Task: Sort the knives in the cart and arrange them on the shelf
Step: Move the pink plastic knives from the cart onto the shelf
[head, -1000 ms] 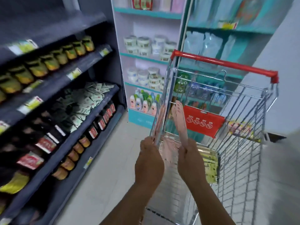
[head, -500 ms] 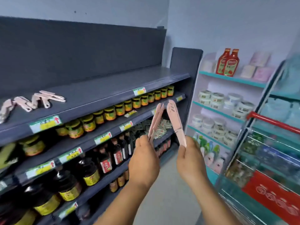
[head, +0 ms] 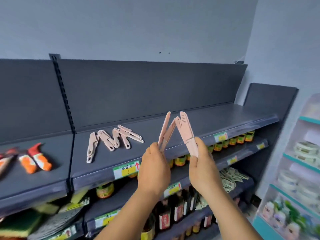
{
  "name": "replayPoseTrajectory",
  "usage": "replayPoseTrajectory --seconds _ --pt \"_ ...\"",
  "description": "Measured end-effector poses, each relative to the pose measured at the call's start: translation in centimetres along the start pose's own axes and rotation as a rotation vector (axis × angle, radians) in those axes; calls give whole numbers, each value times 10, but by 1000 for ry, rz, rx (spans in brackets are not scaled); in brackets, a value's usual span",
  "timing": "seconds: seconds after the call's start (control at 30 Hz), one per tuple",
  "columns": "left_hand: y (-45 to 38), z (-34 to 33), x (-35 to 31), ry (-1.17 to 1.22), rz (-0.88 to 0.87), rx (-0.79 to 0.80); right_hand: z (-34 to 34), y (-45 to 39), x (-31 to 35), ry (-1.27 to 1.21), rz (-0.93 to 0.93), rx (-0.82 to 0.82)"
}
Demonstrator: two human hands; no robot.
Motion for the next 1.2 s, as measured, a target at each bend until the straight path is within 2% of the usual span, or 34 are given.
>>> replayPoseTrajectory --seconds 0.2,0.33,0.37,0.5,0.7,0.77,0.87,0.97,1.2 --pt "-51 4 49 -37 100 32 -54 -54 39 22 83 102" --pt "-91 -12 65 -152 -71 38 -90 -99 49 91 76 170" --pt "-99 -17 74 -180 -41 65 -100 -110 50 114 71 191" --pt "-124 -36 115 -214 264 138 -137 -153 51 242 56 264" --pt "-155 -52 139 -405 314 176 -189 -199 46 346 48 360" --pt "-156 -61 146 -523 338 313 -200 -207 45 393 55 375" --pt "-157 -65 155 -596 342 399 -213 -210 48 498 134 396" --pt "-158 -72 160 -617 315 448 -221 -208 49 587 200 424" --pt "-158 -73 166 -615 307 465 -219 -205 53 601 188 447"
Point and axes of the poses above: each hand's wrist, its own y-axis away from the middle knuckle, its own z-axis out of the back of the hand, x = y × z, the point moved 8 cm from there along -y, towards the middle knuckle, and after that the axes turned 7 degrees about -z, right-handed, at the moved point
